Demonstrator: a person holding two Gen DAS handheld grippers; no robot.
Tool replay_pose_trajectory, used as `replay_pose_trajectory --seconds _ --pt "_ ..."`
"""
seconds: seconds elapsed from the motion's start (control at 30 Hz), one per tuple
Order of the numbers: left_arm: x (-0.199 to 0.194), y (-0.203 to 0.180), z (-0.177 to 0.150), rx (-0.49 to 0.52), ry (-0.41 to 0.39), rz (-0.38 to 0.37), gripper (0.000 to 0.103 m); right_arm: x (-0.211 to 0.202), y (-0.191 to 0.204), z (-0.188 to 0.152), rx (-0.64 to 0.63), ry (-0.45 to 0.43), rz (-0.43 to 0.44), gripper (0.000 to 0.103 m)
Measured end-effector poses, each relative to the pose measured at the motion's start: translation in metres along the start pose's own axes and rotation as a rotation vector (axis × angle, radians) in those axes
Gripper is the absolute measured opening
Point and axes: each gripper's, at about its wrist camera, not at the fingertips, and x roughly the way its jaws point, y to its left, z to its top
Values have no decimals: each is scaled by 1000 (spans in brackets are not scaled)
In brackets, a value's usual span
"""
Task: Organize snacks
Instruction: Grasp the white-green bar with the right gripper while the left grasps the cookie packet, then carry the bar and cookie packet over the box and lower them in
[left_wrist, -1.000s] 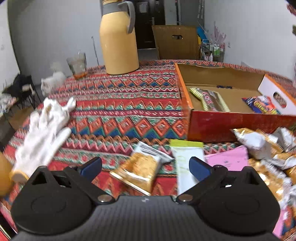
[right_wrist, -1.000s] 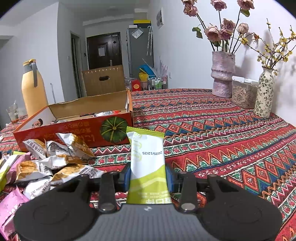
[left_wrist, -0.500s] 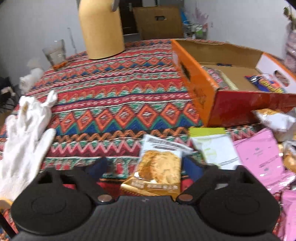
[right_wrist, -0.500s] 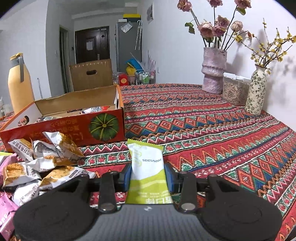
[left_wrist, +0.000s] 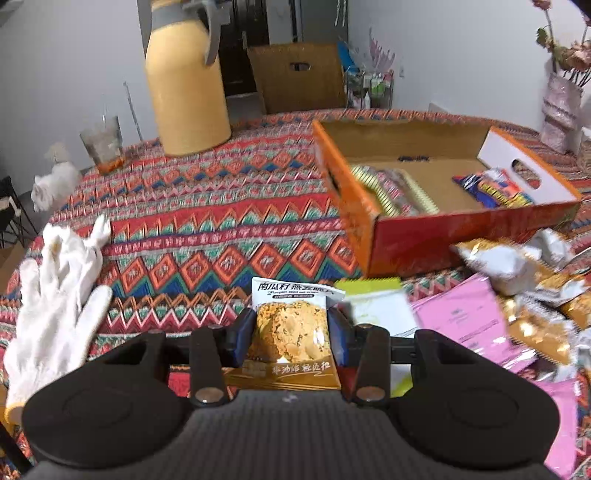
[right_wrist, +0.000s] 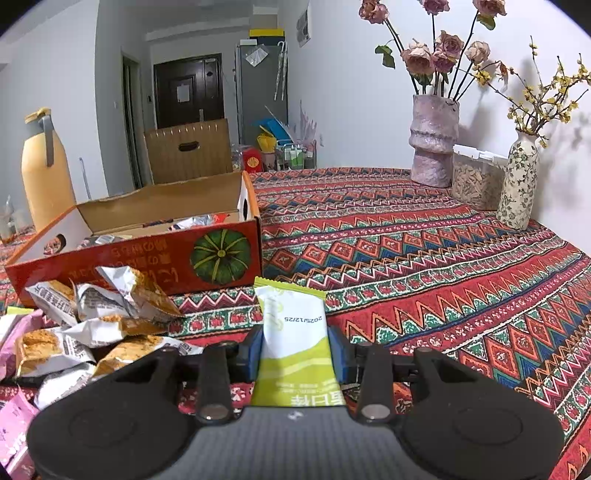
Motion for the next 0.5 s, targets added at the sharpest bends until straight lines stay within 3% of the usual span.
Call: replay_pose_trajectory --seconds 0.5 --pt "-41 -65 42 -15 -139 -53 43 -16 -7 29 14 -133 95 36"
